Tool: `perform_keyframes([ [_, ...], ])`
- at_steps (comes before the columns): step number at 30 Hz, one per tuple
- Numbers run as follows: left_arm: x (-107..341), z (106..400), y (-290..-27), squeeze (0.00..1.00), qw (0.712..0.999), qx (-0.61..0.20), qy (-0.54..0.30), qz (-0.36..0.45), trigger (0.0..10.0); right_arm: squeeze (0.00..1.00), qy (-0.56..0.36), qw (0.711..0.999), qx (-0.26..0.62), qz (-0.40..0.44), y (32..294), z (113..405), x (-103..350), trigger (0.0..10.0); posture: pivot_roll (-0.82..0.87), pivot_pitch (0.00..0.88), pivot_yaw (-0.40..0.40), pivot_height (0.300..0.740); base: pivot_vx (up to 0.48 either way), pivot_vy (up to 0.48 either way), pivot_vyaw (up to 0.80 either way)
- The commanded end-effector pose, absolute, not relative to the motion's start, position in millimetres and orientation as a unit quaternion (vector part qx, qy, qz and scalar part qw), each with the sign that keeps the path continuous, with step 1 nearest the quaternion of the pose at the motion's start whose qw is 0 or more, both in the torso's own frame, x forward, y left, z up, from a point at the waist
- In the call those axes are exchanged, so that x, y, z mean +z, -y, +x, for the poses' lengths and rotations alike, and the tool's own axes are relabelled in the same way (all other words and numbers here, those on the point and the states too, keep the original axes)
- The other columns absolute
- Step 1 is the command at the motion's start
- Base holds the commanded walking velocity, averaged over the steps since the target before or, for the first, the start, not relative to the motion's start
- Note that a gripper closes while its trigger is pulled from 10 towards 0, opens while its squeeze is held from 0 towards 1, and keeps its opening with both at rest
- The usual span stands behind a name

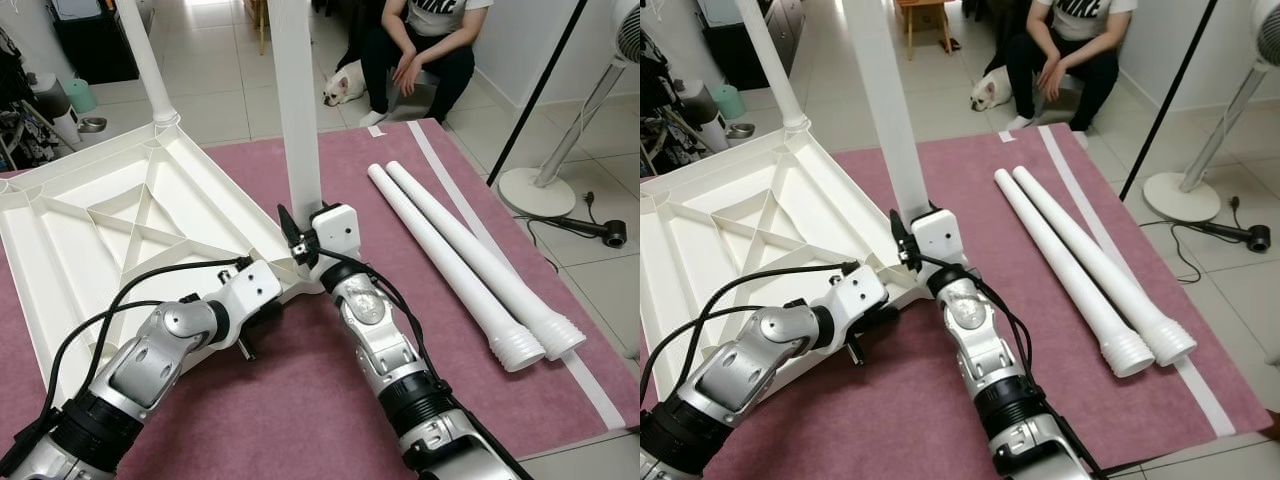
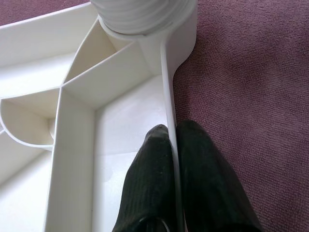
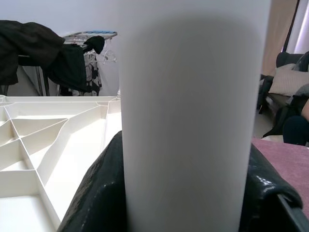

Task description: Building children table

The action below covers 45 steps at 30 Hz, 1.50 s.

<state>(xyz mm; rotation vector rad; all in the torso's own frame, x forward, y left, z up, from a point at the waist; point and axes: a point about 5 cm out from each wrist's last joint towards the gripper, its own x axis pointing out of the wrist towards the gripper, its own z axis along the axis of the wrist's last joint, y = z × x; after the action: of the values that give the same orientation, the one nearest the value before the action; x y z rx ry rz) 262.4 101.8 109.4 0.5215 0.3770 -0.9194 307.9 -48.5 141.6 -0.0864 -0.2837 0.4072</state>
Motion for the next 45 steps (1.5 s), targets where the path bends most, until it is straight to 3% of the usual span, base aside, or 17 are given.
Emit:
perform_keyframes([
  [1, 115, 272, -116, 0.00, 0.856, -0.400, -0.171, 0.280, 10.0, 0.00, 0.076, 0.981, 0.175, -0.034, 80, 309, 114, 10.0, 0.04, 0.000, 0.109, 0.740, 0.000, 0.000, 0.00],
  [9, 116, 273, -115, 0.00, 0.856, -0.403, -0.170, 0.277, 10.0, 0.00, 0.105, 0.950, 0.284, -0.079, 74, 314, 140, 10.0, 0.03, 0.000, 0.109, 0.740, 0.000, 0.000, 0.00],
  [17, 120, 271, -111, 0.00, 0.855, -0.417, -0.165, 0.261, 10.0, 0.00, 0.128, 0.920, 0.363, -0.072, 65, 309, 160, 10.0, 0.03, 0.000, 0.104, 0.740, 0.000, 0.000, 0.00],
  [35, 130, 261, -99, 0.00, 0.850, -0.462, -0.129, 0.218, 10.0, 0.00, 0.144, 0.896, 0.417, -0.049, 66, 301, 177, 10.0, 0.03, 0.000, 0.081, 0.740, 0.000, 0.000, 0.00],
  [40, 130, 261, -98, 0.00, 0.851, -0.460, -0.130, 0.216, 10.0, 0.00, 0.156, 0.899, 0.406, -0.052, 68, 302, 184, 10.0, 0.03, 0.000, 0.080, 0.740, 0.000, 0.000, 0.00],
  [45, 127, 265, -100, 0.00, 0.859, -0.442, -0.142, 0.213, 10.0, 0.00, 0.164, 0.922, 0.349, -0.044, 78, 302, 178, 10.0, 0.02, 0.000, 0.083, 0.740, 0.000, 0.000, 0.00],
])
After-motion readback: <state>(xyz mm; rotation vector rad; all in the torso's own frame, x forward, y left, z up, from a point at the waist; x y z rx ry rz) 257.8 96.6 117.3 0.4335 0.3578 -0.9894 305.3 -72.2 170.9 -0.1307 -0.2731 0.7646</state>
